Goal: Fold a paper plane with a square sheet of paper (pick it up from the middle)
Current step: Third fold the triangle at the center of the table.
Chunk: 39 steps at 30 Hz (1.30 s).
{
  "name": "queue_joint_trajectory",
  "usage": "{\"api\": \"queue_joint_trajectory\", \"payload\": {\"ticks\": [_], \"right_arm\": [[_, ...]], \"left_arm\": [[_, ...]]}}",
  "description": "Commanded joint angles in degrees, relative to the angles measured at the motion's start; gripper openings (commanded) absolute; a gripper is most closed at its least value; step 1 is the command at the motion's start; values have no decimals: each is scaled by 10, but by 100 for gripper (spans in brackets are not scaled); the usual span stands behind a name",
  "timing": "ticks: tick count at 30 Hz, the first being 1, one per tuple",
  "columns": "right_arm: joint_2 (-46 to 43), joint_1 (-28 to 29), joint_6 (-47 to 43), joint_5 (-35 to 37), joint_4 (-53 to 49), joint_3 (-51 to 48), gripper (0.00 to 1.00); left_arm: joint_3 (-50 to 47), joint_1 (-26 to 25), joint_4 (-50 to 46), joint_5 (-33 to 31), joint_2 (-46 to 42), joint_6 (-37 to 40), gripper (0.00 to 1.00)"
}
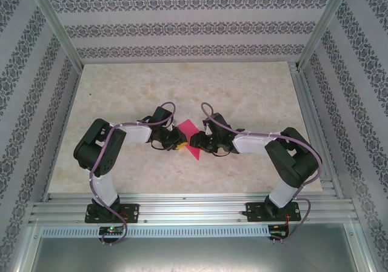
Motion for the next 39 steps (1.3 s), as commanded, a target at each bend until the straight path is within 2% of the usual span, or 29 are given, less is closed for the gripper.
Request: {"api": "queue_joint_trajectory", "payload": {"ticks": [1,3,5,9,21,39], "right_arm": [[-9,6,1,-24,32,-4,44],[-35,4,-3,2,3,-9,54],[-40,0,-17,14,-32,-8,56],[-36,-5,-12,-3,-7,-29,59],[-9,10,-15,-27,4,-3,61],[16,11,16,-39,75,-16,63]], "left_arm": [[-9,-8,-20,-37,28,12,20],[-8,-8,-22,-37,27,12,20],[-6,-8,-21,-38,27,12,20],[-2,-9,-20,-36,30,12,20],[2,-8,-23,-35,29,14,20],[-1,-8,-17,-36,27,8,20]]}}
